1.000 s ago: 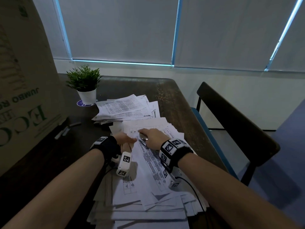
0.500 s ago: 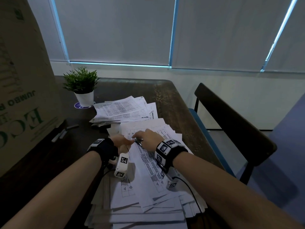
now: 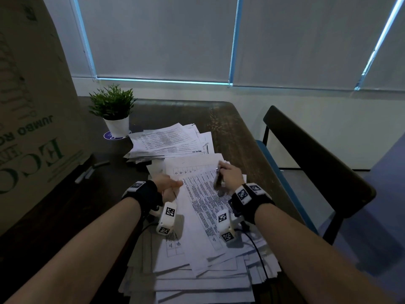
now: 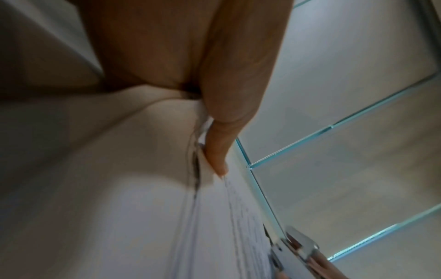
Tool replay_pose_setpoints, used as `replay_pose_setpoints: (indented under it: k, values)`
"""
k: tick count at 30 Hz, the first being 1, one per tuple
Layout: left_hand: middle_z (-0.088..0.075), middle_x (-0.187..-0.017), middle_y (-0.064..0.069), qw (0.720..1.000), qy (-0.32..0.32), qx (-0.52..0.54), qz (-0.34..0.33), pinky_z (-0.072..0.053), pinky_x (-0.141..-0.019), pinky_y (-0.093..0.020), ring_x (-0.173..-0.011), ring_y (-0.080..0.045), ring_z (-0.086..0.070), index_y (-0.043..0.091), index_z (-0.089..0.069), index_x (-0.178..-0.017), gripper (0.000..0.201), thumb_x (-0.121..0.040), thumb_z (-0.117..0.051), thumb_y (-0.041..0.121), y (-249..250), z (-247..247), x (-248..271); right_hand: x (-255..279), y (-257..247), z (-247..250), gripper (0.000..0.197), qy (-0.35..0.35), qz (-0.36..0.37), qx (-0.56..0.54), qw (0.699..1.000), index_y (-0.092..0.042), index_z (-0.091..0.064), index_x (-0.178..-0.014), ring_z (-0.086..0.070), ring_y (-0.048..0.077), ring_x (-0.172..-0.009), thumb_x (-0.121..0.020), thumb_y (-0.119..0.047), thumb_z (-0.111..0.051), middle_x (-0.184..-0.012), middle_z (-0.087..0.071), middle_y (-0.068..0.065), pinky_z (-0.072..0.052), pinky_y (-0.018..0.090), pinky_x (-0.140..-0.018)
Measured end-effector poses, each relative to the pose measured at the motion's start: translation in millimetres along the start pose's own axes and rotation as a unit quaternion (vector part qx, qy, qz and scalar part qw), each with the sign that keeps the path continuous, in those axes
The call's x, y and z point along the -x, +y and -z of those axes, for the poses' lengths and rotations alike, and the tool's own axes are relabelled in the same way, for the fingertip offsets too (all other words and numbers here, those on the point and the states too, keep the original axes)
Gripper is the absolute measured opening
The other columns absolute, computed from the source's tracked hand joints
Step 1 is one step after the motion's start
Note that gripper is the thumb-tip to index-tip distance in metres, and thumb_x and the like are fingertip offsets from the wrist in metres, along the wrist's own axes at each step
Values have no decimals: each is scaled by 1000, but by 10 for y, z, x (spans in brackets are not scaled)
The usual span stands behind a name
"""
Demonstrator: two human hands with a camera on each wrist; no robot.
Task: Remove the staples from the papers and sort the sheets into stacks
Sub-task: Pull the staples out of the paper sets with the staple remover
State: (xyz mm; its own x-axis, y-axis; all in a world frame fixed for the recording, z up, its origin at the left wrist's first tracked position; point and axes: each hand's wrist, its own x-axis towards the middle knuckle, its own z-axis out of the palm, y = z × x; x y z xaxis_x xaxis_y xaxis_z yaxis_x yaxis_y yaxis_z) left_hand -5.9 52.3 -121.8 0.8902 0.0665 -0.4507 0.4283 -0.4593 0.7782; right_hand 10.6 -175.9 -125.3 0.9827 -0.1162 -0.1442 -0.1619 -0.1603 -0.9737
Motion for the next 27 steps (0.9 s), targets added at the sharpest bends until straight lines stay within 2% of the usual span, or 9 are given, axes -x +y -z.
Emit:
replay_pose_setpoints:
  k: [3,7,10,12,15,17,21,24,27]
  values:
    - [-58,-78,-16,998,-42,35,28,-45,-62,-32,-67,-30,-56,1,-52,-103,22,-89,-61,16,154,38,316,55,68,64,47,69,-57,-150,985,-33,-52,-140,-62,31,-80,-101,-11,-37,-114,-62,12,-53,35,-61]
    - [-56,-63,-13,992,-93,75,51,-47,-50,-26,-46,-25,-53,1,-50,-102,19,-87,-54,11,123,222,404,161,19,145,53,82,-84,-272,955,-25,-28,-153,-54,21,-70,-104,-4,-30,-97,-54,10,-50,34,-59]
    - [-55,-81,-17,988,-99,97,63,-52,-51,-32,-51,-29,-56,4,-53,-104,30,-78,-63,15,-42,252,444,228,-1,183,47,56,-84,-243,965,-3,-27,-149,-53,18,-70,-103,-5,-35,-86,-46,3,-53,29,-55]
    - [-61,-69,-16,990,-96,93,51,-51,-42,-29,-43,-27,-59,3,-56,-93,7,-89,-56,9,-52,165,601,326,-35,176,45,61,-79,-240,966,-8,-32,-144,-53,19,-69,-100,-3,-39,-85,-46,4,-54,27,-50]
    - [-60,-45,-11,993,-56,100,36,-45,-31,-24,-32,-21,-56,2,-52,-86,11,-96,-47,5,-54,24,768,500,-64,124,25,59,-78,-217,971,-22,-43,-119,-55,19,-65,-100,-5,-43,-84,-50,7,-51,24,-45]
    - [-61,-46,-14,991,-76,99,39,-46,-33,-24,-33,-23,-57,8,-47,-95,7,-97,-49,14,-45,-48,910,631,-46,79,11,47,-88,-189,977,-16,-50,-103,-54,18,-62,-101,-8,-43,-81,-53,8,-48,25,-53]
    - [-64,-72,-21,991,-101,74,53,-53,-51,-33,-54,-30,-62,1,-42,-119,40,-91,-61,21,-65,-194,1162,851,24,-60,9,-15,-97,-265,959,-12,-53,-93,-57,21,-66,-95,-5,-48,-86,-54,10,-52,28,-56]
    - [-59,-77,-18,996,-63,43,37,-45,-67,-37,-63,-28,-55,0,-56,-99,29,-83,-70,19,-104,-383,1256,1006,73,-113,16,-31,-88,-233,968,-19,-56,-88,-58,24,-61,-91,-5,-50,-85,-55,11,-50,34,-55]
    - [-60,-68,-13,1000,14,15,13,-47,-70,-36,-64,-26,-56,5,-60,-67,31,-76,-78,28,-179,-518,1221,1045,194,-189,21,-61,-66,-203,975,-20,-56,-107,-63,31,-87,-87,-16,-56,-98,-62,15,-57,49,-72]
